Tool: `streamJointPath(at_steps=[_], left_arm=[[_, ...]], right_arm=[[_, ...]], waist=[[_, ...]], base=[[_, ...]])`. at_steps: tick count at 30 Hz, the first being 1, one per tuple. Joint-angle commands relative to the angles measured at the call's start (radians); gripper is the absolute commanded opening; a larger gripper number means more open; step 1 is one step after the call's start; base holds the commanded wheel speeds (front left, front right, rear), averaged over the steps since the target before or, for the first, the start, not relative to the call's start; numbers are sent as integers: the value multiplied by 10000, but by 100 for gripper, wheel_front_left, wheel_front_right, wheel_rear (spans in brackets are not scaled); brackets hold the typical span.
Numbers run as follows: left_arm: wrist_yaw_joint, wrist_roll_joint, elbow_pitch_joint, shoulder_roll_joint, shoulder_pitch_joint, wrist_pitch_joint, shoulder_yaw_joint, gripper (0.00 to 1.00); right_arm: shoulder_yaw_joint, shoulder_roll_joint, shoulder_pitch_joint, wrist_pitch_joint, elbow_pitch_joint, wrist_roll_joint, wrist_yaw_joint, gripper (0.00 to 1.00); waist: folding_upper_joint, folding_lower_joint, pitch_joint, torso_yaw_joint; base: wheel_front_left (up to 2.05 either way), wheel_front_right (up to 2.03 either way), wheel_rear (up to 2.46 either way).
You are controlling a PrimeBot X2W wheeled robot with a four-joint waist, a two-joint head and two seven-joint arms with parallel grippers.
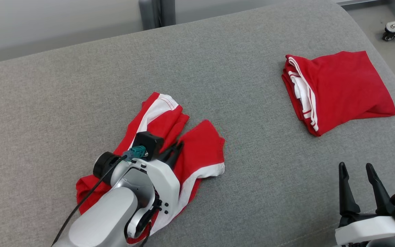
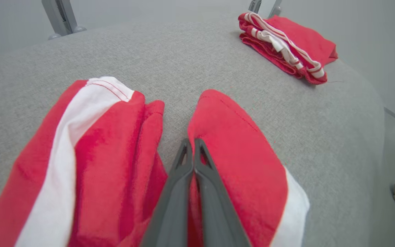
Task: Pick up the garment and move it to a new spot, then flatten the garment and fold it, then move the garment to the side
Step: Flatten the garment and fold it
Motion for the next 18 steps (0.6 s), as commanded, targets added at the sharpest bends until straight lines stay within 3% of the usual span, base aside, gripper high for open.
streamJointPath(at_steps=[1,3,4,5,7,8,12,18], left_arm=[[-65,124,378,0,-215,-128,-20,0],[-273,216,1400,-242,-395,-443,-139,0],[-378,210,1750,-327,-408,-502,-205,6],[-466,174,2053,-432,-394,-615,-244,24],[-601,240,2579,-627,-439,-897,-302,95],[-670,172,2799,-749,-410,-1001,-313,100],[-861,92,3247,-1014,-474,-1600,-222,100],[-445,-152,2108,-637,119,-3140,608,100]], right_arm=[[9,-45,-61,-47,-6,-59,2,100],[74,-45,-124,-49,21,-130,2,100],[106,-43,-153,-49,34,-137,2,100],[115,-45,-169,-49,39,-135,2,100],[125,-45,-167,-47,58,-131,2,100],[96,-46,-148,-49,58,-142,2,100],[-12,-45,40,-49,79,-250,2,100],[-325,-48,280,-49,-176,-353,2,100]], waist=[[0,0,-2,5],[0,0,22,-14],[0,0,37,-32],[0,0,47,-44],[0,0,57,-60],[0,0,54,-50],[0,0,-74,52],[0,0,-580,371]], base=[[0,0,0],[0,0,0],[0,0,0],[0,0,0],[0,0,0],[0,0,0],[0,0,0],[0,0,0]])
